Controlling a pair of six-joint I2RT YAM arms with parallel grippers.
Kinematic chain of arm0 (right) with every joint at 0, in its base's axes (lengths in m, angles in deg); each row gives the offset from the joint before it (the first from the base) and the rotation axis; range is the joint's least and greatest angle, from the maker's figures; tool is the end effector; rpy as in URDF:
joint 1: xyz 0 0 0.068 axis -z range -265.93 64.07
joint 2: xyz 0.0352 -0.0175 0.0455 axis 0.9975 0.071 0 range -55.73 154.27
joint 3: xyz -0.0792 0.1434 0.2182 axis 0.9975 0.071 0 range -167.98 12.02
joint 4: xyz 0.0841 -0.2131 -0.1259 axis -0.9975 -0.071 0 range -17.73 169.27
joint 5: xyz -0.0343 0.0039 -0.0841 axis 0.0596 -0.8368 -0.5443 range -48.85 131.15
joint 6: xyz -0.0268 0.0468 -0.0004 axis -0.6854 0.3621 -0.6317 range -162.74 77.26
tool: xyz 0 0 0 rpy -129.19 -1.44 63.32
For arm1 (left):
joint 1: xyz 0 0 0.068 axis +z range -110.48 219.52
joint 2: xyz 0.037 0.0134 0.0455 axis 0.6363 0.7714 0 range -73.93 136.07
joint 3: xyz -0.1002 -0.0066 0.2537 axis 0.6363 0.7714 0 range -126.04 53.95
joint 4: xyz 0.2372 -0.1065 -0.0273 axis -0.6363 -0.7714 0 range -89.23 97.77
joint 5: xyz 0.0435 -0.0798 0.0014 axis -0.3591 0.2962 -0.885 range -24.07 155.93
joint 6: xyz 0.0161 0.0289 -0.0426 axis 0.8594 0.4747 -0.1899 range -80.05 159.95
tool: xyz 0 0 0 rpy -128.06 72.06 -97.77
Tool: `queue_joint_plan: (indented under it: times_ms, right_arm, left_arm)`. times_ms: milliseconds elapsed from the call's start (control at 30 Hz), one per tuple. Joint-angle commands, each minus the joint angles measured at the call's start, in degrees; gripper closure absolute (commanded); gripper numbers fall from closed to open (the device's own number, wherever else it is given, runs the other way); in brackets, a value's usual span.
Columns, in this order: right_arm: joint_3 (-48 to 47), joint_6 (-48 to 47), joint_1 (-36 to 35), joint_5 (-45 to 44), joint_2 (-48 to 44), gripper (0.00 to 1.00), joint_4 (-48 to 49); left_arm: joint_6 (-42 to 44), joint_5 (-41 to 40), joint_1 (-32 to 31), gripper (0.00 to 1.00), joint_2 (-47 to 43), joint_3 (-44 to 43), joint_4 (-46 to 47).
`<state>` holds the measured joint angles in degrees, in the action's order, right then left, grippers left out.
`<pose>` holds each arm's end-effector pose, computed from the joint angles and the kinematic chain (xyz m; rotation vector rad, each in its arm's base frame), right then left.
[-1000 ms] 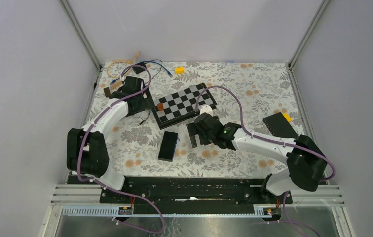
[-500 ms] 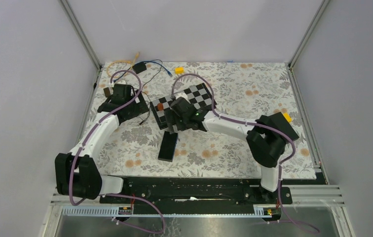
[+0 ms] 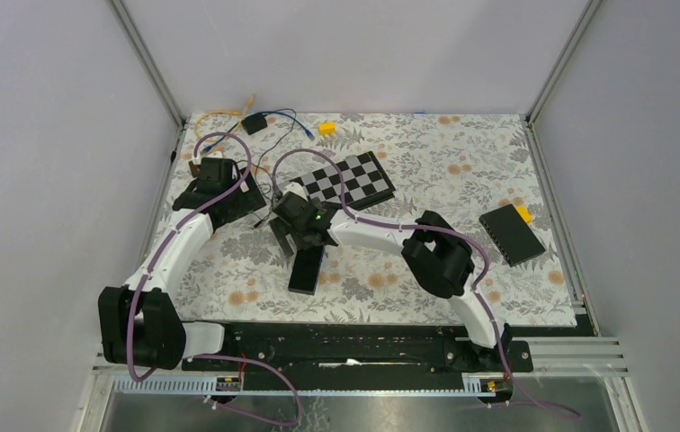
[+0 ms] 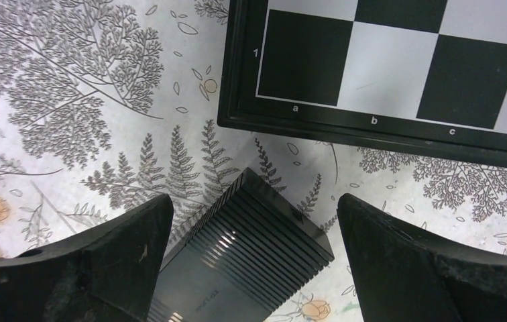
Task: Insert the plug into the switch port
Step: Adjust the switch port at the center of the board.
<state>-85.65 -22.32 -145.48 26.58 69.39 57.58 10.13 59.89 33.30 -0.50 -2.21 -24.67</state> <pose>0.2550 0.4159 0.1877 -0.7011 2.3165 0.3419 0.2661 -0.0253 0.2677 -0.5447 2.3762 -0.1544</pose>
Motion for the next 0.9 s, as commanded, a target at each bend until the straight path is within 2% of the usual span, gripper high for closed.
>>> queue_joint_plan:
  times_ms: [0, 367, 667, 867]
  right_arm:
    - [-4.23, -3.61, -0.80, -3.16, 2.79, 0.00, -2.43]
    - [-9.66, -6.46, -0.70, -12.74, 8.44, 0.00, -7.25]
    - [6.11, -3.46, 0.33, -12.25, -0.29, 0.00, -6.82]
    - [20.82, 2.05, 0.31, -5.97, -9.59, 0.00, -4.18]
  left_arm:
    - [0.61, 0.04, 0.49, 0.01, -1.68, 1.10, 1.25]
    - [0.89, 0.45, 0.68, 0.01, -1.30, 1.14, 1.51]
    - [-0.31, 3.86, 0.68, 0.02, 0.79, 1.34, 3.30]
    - [-0.23, 4.99, 0.38, 0.01, 4.36, -1.08, 4.91]
